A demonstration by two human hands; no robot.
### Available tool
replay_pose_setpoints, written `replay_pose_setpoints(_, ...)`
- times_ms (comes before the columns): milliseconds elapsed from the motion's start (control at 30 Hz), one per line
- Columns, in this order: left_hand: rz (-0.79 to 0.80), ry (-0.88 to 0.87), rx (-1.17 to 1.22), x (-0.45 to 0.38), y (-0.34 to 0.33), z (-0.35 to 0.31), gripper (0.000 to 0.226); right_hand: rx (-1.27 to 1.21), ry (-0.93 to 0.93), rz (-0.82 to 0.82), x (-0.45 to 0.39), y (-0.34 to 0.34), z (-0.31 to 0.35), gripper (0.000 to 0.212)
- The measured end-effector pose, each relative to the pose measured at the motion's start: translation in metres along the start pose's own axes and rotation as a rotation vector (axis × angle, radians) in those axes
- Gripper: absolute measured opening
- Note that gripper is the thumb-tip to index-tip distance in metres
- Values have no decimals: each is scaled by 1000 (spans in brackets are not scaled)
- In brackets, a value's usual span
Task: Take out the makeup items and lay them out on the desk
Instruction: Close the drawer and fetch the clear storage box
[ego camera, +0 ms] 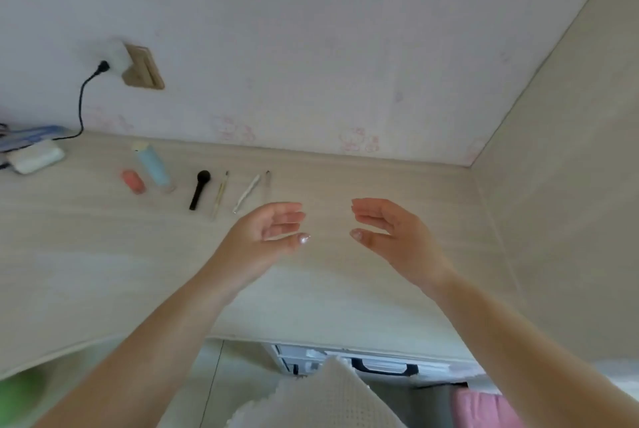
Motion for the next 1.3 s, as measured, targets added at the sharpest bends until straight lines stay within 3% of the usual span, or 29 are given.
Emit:
replay_pose_setpoints(433,-648,101,52,205,-61,13,41,6,172,627,106,-32,5,35)
replay_pose_setpoints(867,-1132,222,224,402,-120,50,38,42,250,1114,236,-108,18,38)
replay_pose_setpoints(1067,-1405,233,273,512,-143,52,40,63,319,1339,320,-165,32,34)
replay_pose_setpoints(1300,-1760,151,331,674,-202,45,38,54,444,1627,484,-216,60,34)
Point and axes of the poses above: each hand's wrist, its own x-axis away from the middle knuckle, its own y-axis out of the back of the hand, z = x × y, the point moved 7 cm from there along -x, towards the middle knuckle, and after that the axes turned 4 degrees about x, right-handed, at the moved point
